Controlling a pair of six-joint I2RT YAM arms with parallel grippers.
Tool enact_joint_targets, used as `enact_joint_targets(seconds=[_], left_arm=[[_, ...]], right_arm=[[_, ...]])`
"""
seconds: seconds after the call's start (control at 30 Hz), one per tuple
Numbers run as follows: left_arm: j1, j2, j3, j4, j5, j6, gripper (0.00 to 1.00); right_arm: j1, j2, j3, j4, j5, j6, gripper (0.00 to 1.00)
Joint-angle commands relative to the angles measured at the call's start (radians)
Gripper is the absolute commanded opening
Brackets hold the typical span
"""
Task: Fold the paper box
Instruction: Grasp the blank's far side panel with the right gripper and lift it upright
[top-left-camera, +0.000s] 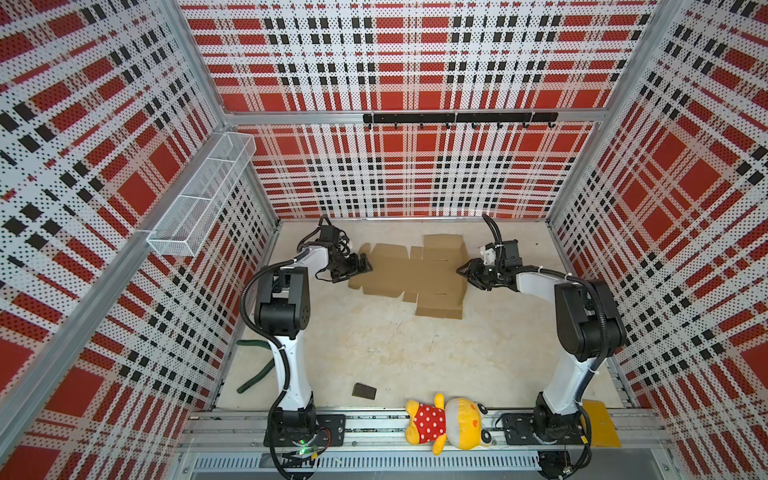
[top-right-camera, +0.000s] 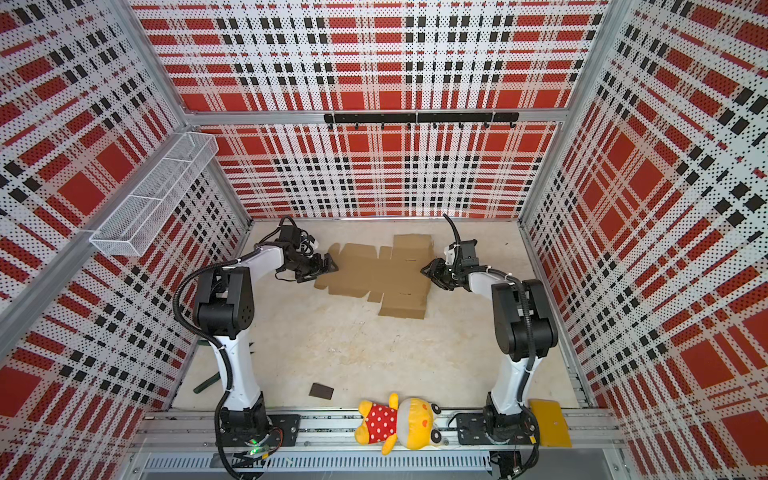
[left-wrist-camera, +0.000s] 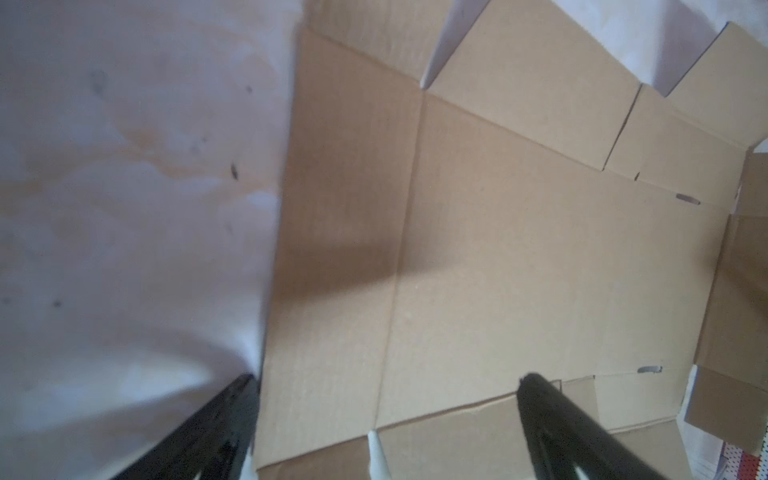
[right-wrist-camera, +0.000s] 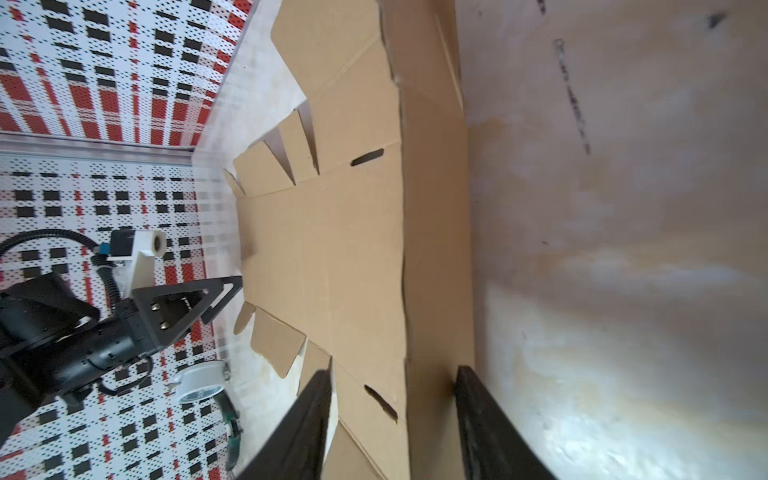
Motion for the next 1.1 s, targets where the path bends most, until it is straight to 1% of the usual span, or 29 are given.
enact_joint_targets(seconds=[0.0, 0.17, 0.27, 0.37, 0.43, 0.5, 0.6, 0.7, 0.87, 0.93, 1.03, 1.07], left_arm=[[-0.020, -0.052, -0.044, 0.027, 0.023, -0.036, 1.00], [-0.019, -0.098, -0.083, 0.052, 0.022, -0.036, 1.00], [-0.011, -0.134, -0.119, 0.075, 0.022, -0.077, 0.99], [-0.001, -0.184, -0.173, 0.110, 0.016, -0.103, 0.99], [0.001, -0.232, -0.209, 0.128, 0.002, -0.108, 0.99], [0.001, -0.284, -0.238, 0.141, -0.023, -0.104, 1.00], [-0.004, -0.379, -0.262, 0.148, -0.055, -0.064, 1.00], [-0.010, -0.481, -0.282, 0.160, -0.076, -0.020, 1.00], [-0.004, -0.622, -0.318, 0.195, -0.050, 0.014, 1.00], [0.009, -0.662, -0.332, 0.210, -0.027, 0.012, 1.00], [0.037, -0.705, -0.350, 0.236, 0.012, 0.003, 1.00], [0.044, -0.714, -0.351, 0.238, 0.021, 0.006, 0.99]], right_arm=[[-0.002, -0.038, 0.032, -0.076, 0.037, -0.066, 0.40], [-0.012, -0.059, 0.023, -0.120, 0.052, -0.095, 0.22], [-0.020, -0.088, 0.016, -0.160, 0.074, -0.122, 0.18], [-0.024, -0.120, 0.014, -0.210, 0.106, -0.171, 0.08], [-0.027, -0.140, 0.016, -0.242, 0.122, -0.205, 0.03], [-0.028, -0.154, 0.026, -0.277, 0.135, -0.240, 0.02], [-0.028, -0.178, 0.068, -0.353, 0.160, -0.339, 0.01], [-0.028, -0.193, 0.157, -0.477, 0.202, -0.469, 0.01], [-0.025, -0.205, 0.323, -0.644, 0.282, -0.691, 0.00], [-0.021, -0.206, 0.389, -0.691, 0.304, -0.763, 0.00], [0.004, -0.206, 0.478, -0.747, 0.324, -0.914, 0.00], [0.020, -0.208, 0.505, -0.762, 0.347, -0.974, 0.00]])
